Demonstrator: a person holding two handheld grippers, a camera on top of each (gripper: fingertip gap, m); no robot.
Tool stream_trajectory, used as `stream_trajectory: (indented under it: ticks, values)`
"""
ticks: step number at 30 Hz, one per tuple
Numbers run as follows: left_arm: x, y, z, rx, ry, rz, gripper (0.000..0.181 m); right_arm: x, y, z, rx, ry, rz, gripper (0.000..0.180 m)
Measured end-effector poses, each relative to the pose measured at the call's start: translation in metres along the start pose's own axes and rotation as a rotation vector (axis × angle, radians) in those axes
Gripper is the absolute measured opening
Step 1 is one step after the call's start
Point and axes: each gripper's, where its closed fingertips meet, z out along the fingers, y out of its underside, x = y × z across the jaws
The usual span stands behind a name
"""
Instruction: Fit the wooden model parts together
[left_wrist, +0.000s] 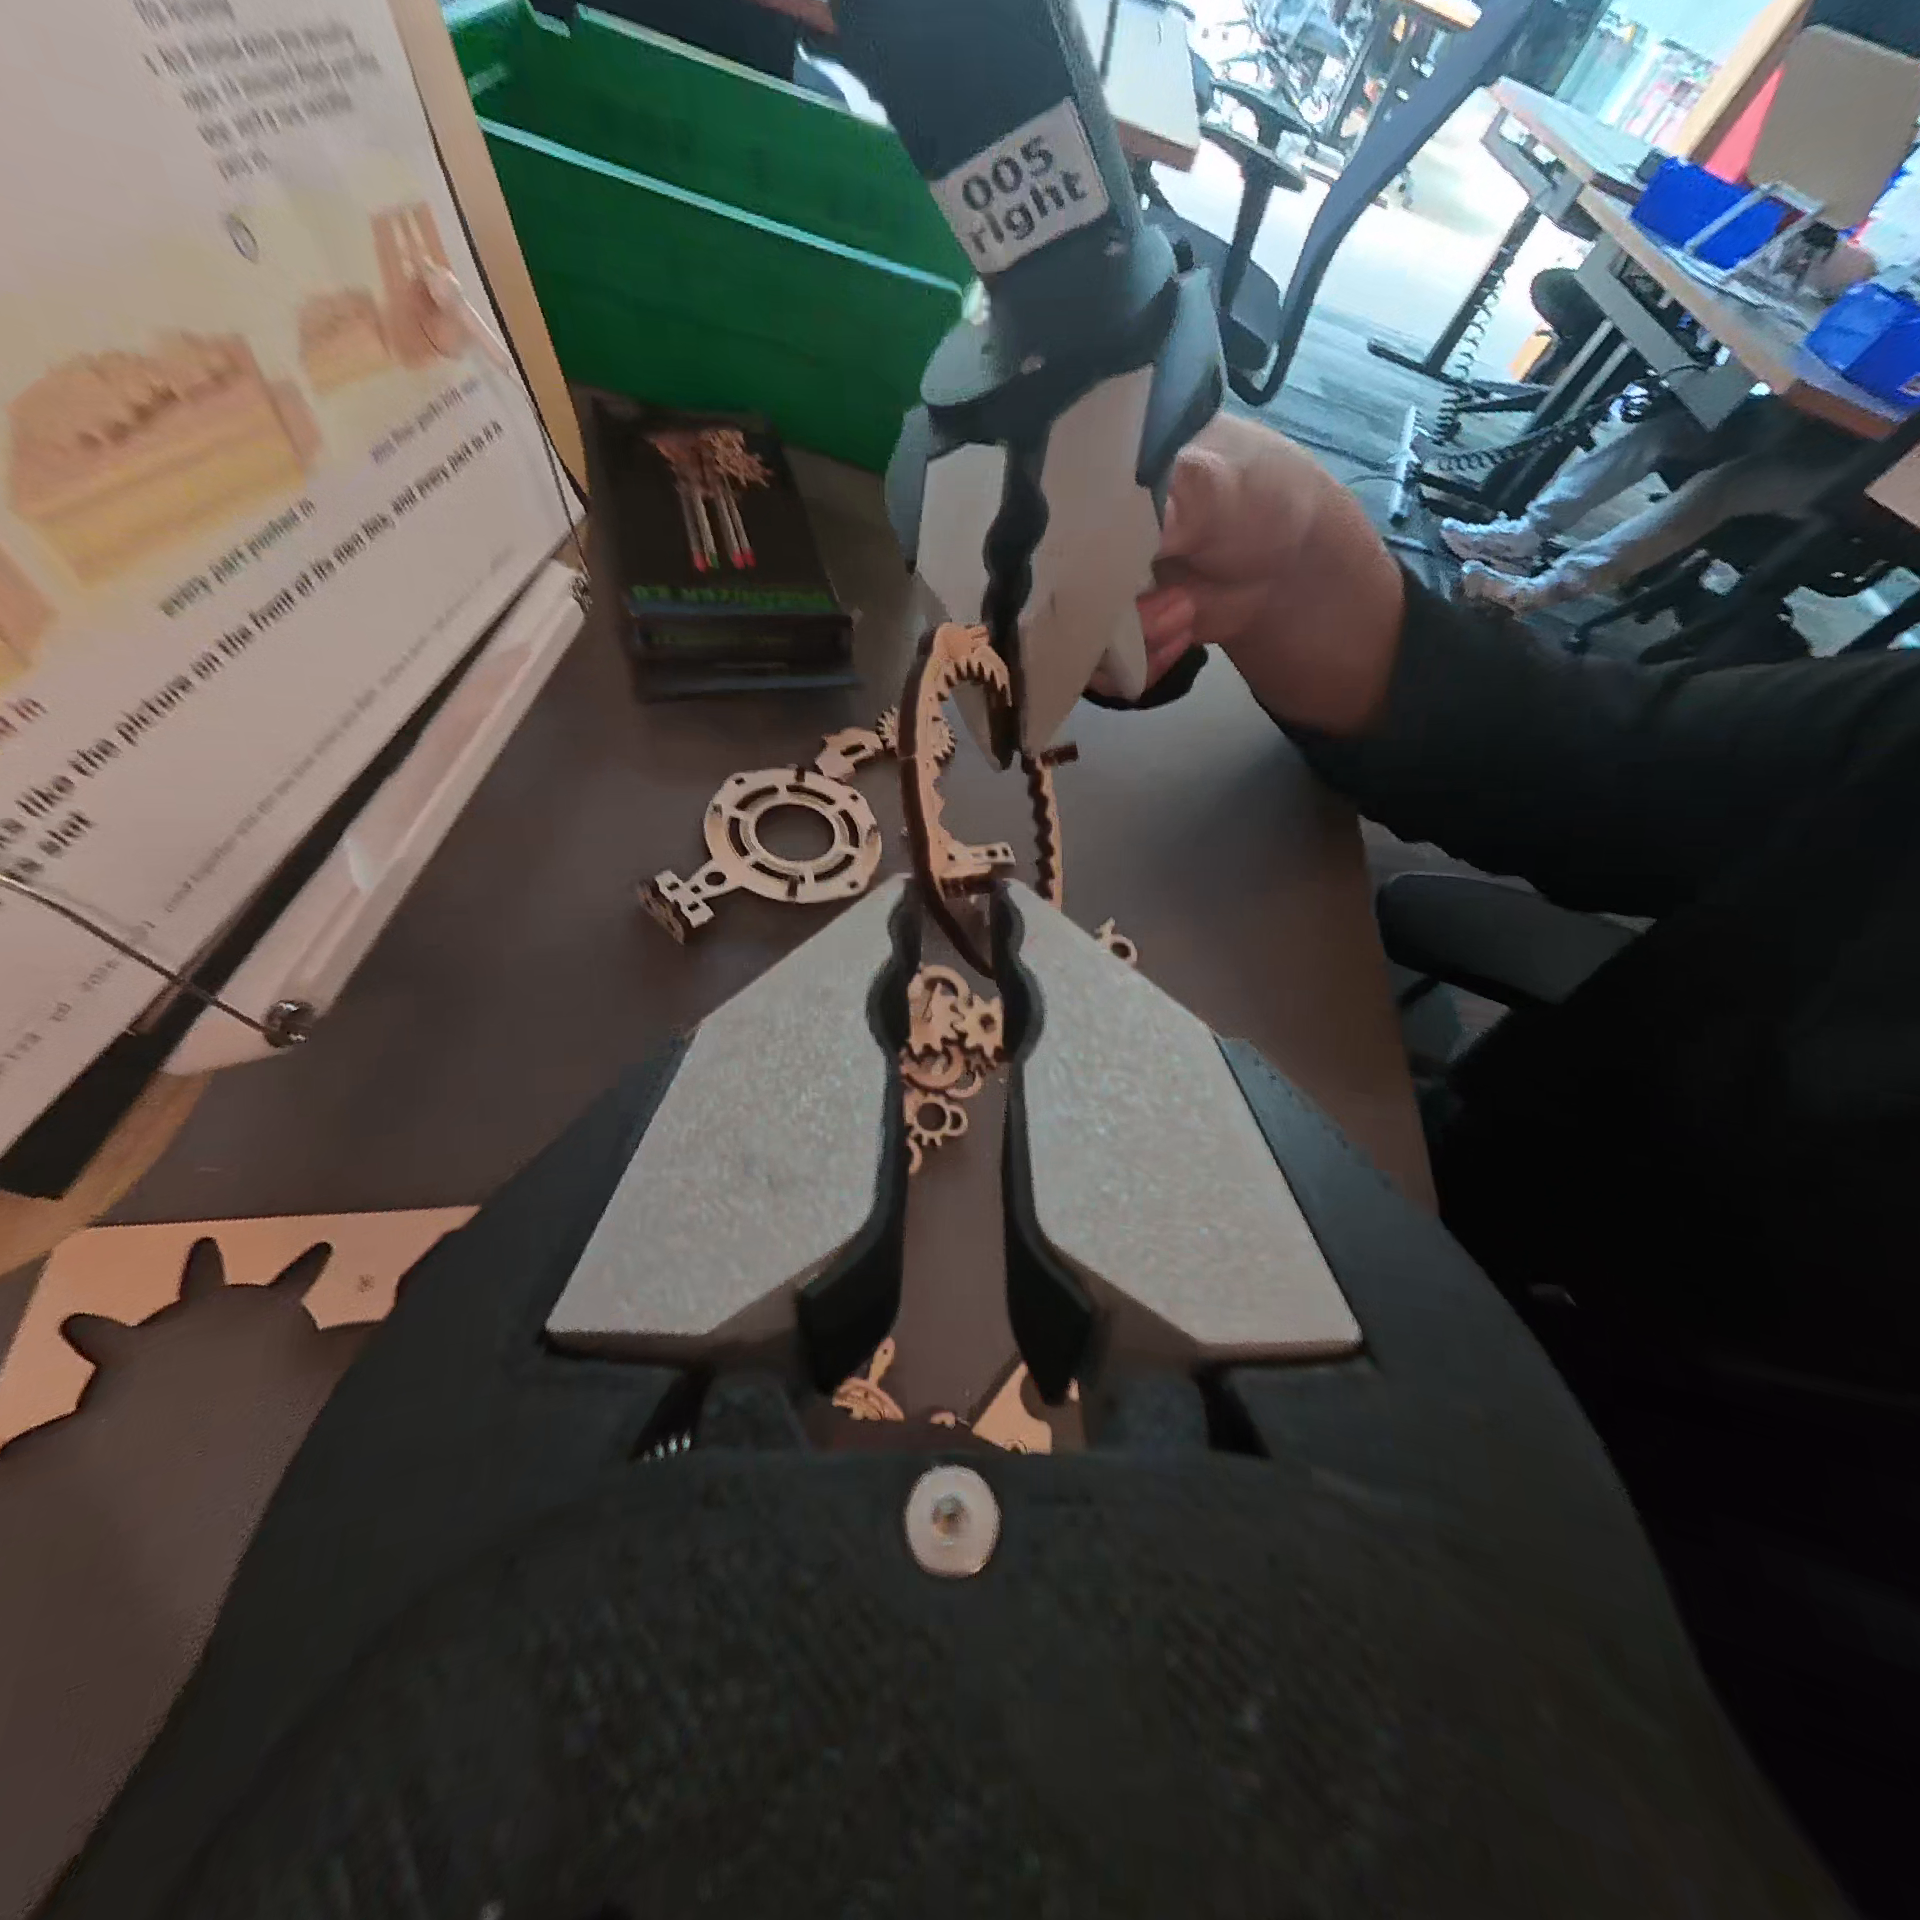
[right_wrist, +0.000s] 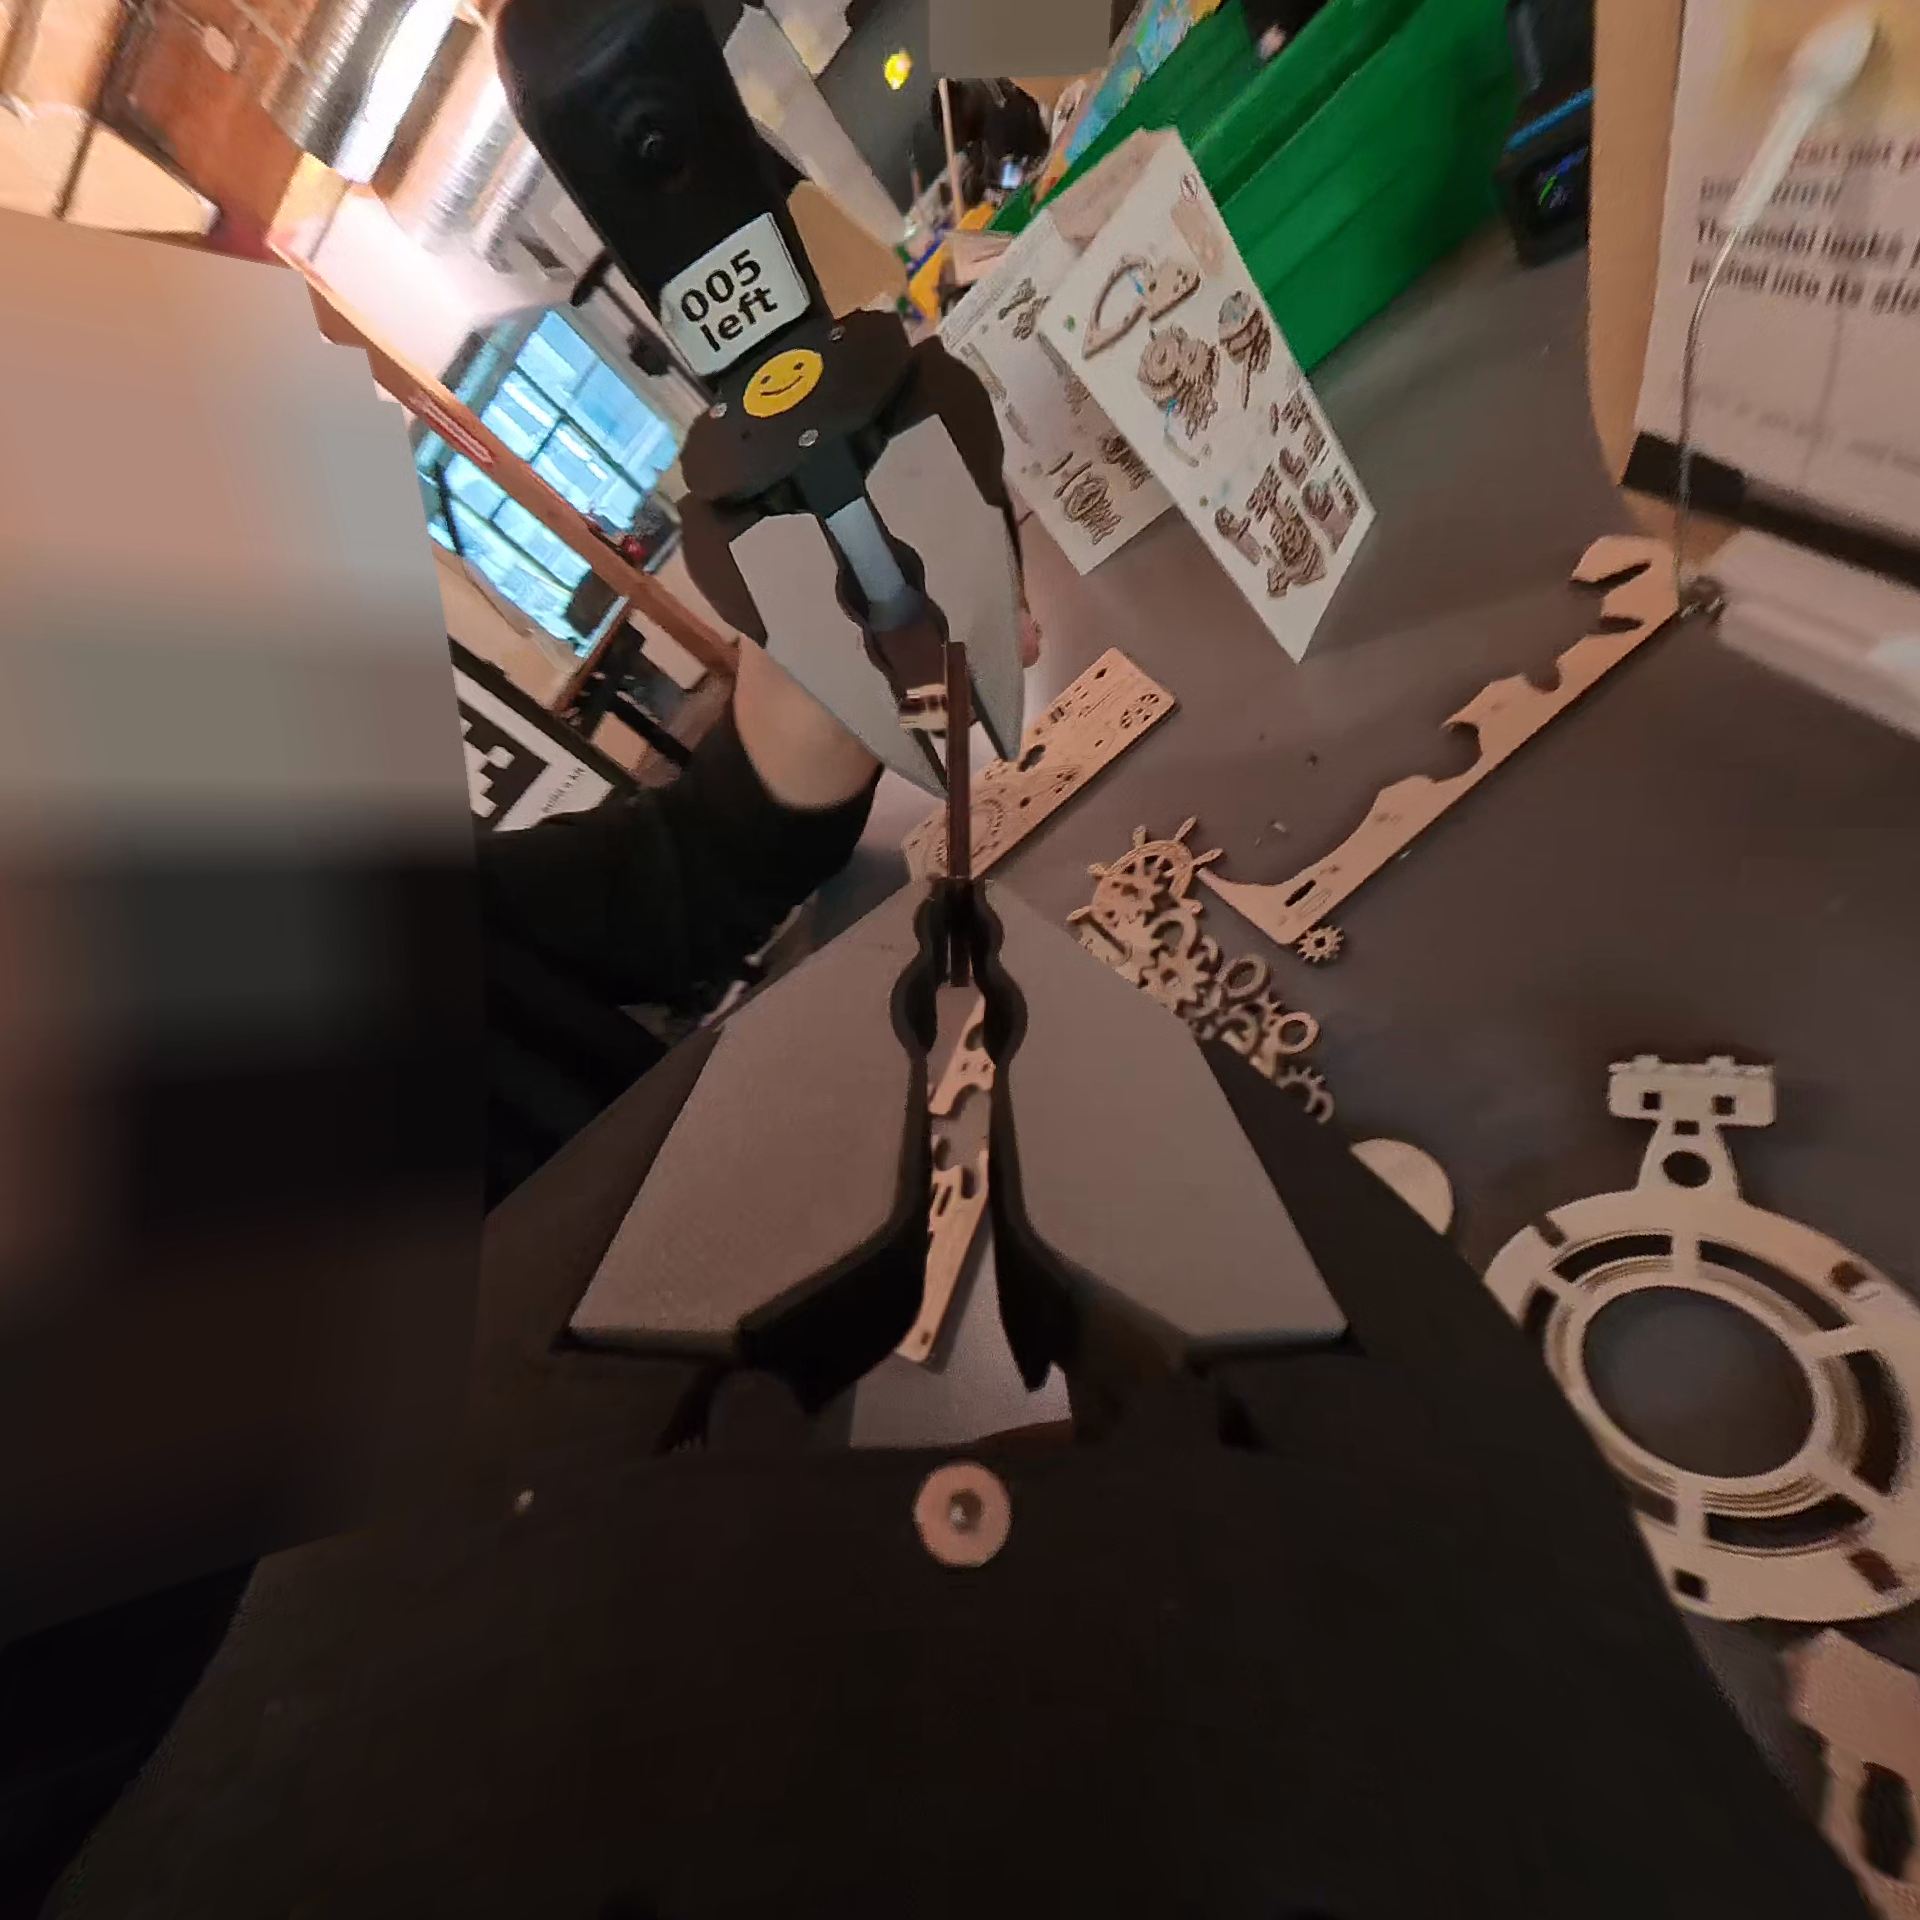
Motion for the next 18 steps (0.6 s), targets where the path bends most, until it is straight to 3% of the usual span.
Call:
stream_trajectory:
  ticks: [7, 8, 9, 18]
  values:
    - [0.0, 0.03, 0.008, -0.04, 0.126, -0.182, 0.01, 0.011, 0.029, 0.009, -0.144, -0.05, 0.132, 0.0]
    - [0.0, 0.03, 0.009, -0.028, 0.135, -0.206, 0.009, 0.012, 0.03, 0.009, -0.159, -0.029, 0.111, 0.007]
    - [0.0, 0.029, 0.01, -0.01, 0.15, -0.232, 0.009, 0.011, 0.028, 0.008, -0.161, -0.014, 0.074, 0.019]
    - [-0.003, 0.022, 0.008, 0.053, 0.188, -0.327, 0.008, 0.025, 0.005, -0.011, -0.197, 0.455, -0.585, 0.033]
